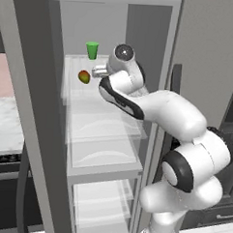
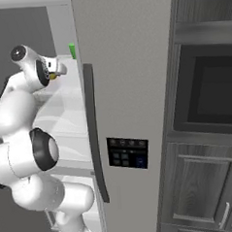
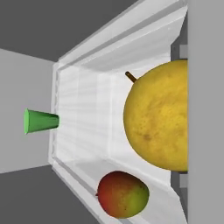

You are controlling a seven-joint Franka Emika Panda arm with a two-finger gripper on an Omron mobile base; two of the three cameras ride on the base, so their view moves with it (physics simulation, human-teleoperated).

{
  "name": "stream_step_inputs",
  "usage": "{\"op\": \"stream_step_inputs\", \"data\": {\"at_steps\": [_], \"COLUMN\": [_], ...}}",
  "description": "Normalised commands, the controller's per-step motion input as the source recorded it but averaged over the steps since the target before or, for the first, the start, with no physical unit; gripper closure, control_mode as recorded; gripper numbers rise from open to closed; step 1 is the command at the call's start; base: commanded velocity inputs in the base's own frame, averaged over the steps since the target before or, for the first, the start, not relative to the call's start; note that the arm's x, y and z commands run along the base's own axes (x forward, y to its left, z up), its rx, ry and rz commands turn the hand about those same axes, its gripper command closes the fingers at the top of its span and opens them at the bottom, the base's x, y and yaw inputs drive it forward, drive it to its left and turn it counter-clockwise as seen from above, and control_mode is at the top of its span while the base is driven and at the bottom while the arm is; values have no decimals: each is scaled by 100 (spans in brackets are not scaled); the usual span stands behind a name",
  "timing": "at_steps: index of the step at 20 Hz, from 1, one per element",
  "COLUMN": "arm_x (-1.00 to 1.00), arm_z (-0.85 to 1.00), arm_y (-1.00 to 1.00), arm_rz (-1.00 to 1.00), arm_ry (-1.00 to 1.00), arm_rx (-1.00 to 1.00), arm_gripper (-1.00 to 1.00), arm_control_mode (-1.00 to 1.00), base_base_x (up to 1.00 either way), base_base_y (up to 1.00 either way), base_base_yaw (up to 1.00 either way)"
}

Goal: Pick the pear and mango from the fridge and place them on the plate next to the blender to make a fruit smoothie.

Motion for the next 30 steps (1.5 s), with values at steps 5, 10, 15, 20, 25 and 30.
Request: {"op": "stream_step_inputs", "data": {"at_steps": [5, 10, 15, 20, 25, 30], "arm_x": [-100, -100, -100, -100, -100, -100], "arm_z": [63, 95, 90, 58, 6, -70], "arm_y": [-11, -23, -35, -48, -48, -24], "arm_rz": [0, 0, 0, 0, 0, 0], "arm_ry": [-51, -33, -3, 25, 53, 81], "arm_rx": [0, 0, 3, 4, 0, -10], "arm_gripper": [100, 100, 100, 100, 100, 100], "arm_control_mode": [-100, -100, -100, -100, -100, -100], "base_base_x": [0, 0, 0, 0, 0, 0], "base_base_y": [0, 0, 0, 0, 0, 0], "base_base_yaw": [0, 0, 0, 0, 0, 0]}}
